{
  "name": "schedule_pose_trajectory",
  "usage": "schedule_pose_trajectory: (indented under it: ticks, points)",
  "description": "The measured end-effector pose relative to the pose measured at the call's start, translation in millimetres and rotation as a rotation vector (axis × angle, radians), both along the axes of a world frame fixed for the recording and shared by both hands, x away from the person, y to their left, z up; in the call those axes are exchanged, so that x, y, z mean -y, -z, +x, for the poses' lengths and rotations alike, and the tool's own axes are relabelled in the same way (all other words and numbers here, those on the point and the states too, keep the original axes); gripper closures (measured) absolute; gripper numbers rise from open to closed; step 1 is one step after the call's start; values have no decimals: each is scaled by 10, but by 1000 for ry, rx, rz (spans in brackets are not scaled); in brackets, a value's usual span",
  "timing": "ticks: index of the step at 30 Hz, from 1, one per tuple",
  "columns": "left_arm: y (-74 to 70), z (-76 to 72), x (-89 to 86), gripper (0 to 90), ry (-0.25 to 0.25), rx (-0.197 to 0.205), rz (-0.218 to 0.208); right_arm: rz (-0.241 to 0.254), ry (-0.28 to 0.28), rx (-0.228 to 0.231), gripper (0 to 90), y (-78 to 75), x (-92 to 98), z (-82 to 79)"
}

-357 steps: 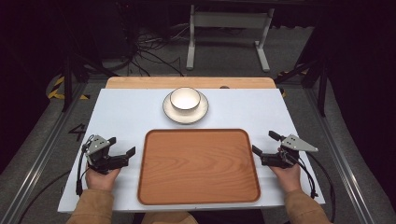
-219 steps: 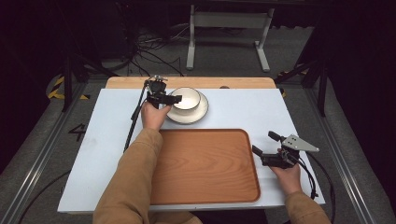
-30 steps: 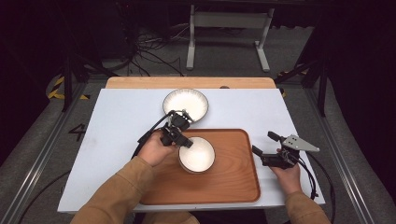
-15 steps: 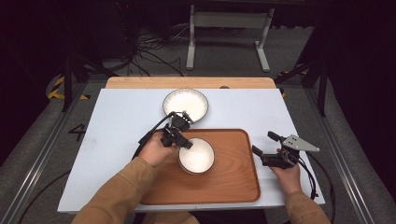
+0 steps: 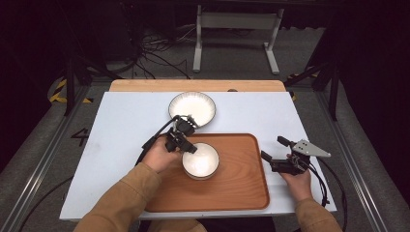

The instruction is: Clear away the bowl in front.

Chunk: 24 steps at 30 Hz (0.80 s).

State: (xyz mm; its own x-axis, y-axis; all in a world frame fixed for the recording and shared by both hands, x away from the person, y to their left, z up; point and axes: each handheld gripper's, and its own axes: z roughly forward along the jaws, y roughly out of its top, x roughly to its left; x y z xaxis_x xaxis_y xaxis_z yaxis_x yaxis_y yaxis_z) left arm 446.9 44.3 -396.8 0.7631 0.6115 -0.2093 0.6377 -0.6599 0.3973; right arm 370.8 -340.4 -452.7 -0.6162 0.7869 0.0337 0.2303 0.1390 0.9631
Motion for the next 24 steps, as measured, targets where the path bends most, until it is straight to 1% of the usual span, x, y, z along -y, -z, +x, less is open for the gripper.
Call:
schedule_pose_trajectory:
  ticks: [2, 3, 4, 5, 7, 9, 10, 11, 12, 13, 15, 18, 20, 22, 24]
  points:
    - [-24, -9, -12, 779, 0, 3, -9, 1, 0, 0, 53, 0, 1, 0]
    - [-41, -12, -21, 762, 7, 11, -19, 0, -1, 1, 53, 0, 0, 1]
    - [-41, -12, -21, 740, 7, 11, -19, 0, -1, 1, 53, 0, 0, 1]
    - [-57, -24, -24, 740, 6, 16, -28, 0, 1, 2, 53, 2, -2, 3]
    - [-116, -60, -49, 701, 14, 44, -43, 0, -1, 1, 53, 0, -1, 3]
    - [-164, -88, -78, 663, 15, 59, -59, 0, 1, -1, 53, 1, -1, 2]
    - [-198, -108, -99, 642, 21, 74, -72, 0, -1, 1, 53, 0, 0, 3]
    - [-198, -108, -99, 623, 21, 74, -72, 0, -1, 1, 53, 0, 0, 3]
    - [-234, -127, -122, 623, 31, 92, -84, 2, 1, -1, 53, 1, -2, 2]
    - [-281, -167, -146, 575, 27, 111, -102, 2, 1, -1, 53, 1, -1, 3]
    - [-326, -204, -178, 560, 32, 135, -116, 2, 1, -1, 53, 1, 0, 3]
    - [-379, -262, -218, 510, 25, 163, -137, 6, 1, -2, 53, 0, -1, 3]
    - [-409, -293, -249, 486, 25, 172, -158, 3, -1, 0, 53, 1, -1, 5]
    - [-437, -327, -283, 439, 40, 180, -179, 5, -1, -1, 53, 1, -2, 4]
    - [-460, -360, -318, 397, 39, 187, -197, 4, -1, 0, 53, 1, -1, 5]
